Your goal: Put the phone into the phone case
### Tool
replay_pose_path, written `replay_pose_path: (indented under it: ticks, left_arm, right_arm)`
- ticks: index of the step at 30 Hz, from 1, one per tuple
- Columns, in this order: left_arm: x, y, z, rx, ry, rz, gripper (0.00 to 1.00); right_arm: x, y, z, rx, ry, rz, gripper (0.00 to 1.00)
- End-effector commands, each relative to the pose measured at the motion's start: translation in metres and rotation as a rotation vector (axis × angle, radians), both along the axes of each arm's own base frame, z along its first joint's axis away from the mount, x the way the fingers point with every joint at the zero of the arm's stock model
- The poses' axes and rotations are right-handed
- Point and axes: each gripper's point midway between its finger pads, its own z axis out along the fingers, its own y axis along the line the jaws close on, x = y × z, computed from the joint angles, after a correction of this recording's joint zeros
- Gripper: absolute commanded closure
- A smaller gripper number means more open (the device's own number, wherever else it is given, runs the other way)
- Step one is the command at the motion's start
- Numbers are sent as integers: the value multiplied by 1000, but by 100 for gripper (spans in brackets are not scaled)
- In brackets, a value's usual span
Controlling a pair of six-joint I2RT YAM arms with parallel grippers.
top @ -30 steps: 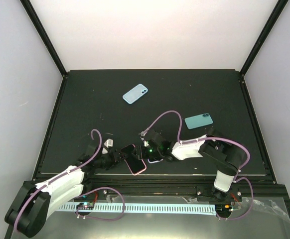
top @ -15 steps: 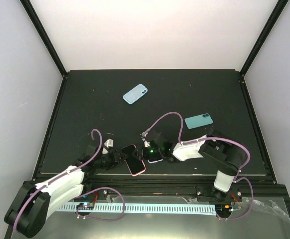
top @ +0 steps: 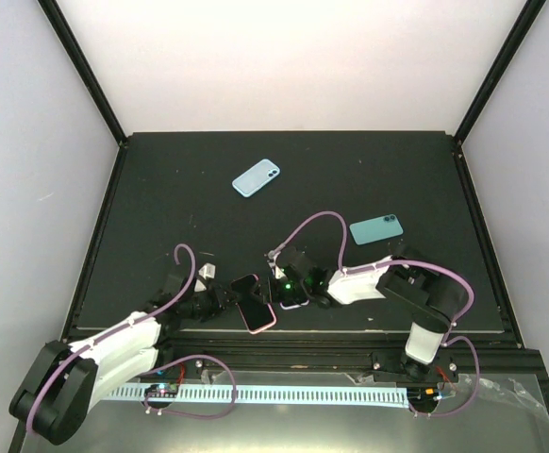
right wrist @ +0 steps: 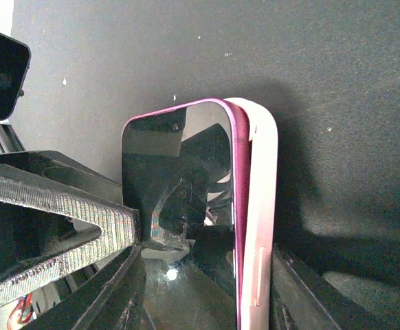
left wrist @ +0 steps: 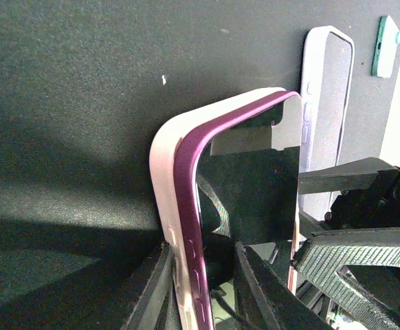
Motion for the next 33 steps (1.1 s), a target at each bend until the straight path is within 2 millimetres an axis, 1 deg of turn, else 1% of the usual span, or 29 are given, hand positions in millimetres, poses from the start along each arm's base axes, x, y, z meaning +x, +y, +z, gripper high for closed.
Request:
replay_pose_path:
  ticks: [1, 3, 5, 8, 10, 12, 14, 18, 20, 22, 28, 30, 33]
  left_arm:
    - [-12, 0, -10, 35, 43, -40, 74]
    - [-12, 0, -9, 34, 42, -43, 72]
    - [-13, -1, -8, 29, 42, -48, 70]
    - [-13, -5, -4, 5, 38, -58, 69]
    - [-12, -8, 2, -24, 30, -65, 70]
    - [-12, -11, 7, -49, 21, -68, 71]
    - [-12, -13, 10, -67, 17, -69, 72]
    - [-13, -15, 17, -104, 11, -70, 72]
    - [-13, -15, 19, -115, 2, -64, 72]
    - [-13, -15, 21, -121, -8, -57, 72]
    - [-15, -16, 25, -143, -14, -58, 72]
    - [-14, -17, 27, -155, -17, -57, 73]
    - [-14, -20, 33, -181, -21, -61, 71]
  right_arm:
    - [-13, 15, 17, 109, 44, 58, 51]
    - [-13, 14, 29, 155, 37, 52, 51]
    - [-12, 15, 46, 208, 19, 51, 51]
    - [-14, 17, 66, 267, 10, 59, 53]
    - [-16, 19, 75, 302, 13, 70, 54]
    - [-17, 22, 81, 322, 18, 83, 55]
    - [-18, 23, 80, 322, 25, 86, 56]
    - [-15, 20, 61, 250, 43, 67, 58]
    - [-16, 19, 53, 230, 54, 67, 61]
    - [-16, 19, 50, 233, 64, 66, 67]
    - [-18, 19, 48, 239, 73, 68, 77]
    - [-17, 19, 50, 243, 69, 65, 83]
    - [-16, 18, 54, 252, 61, 62, 86]
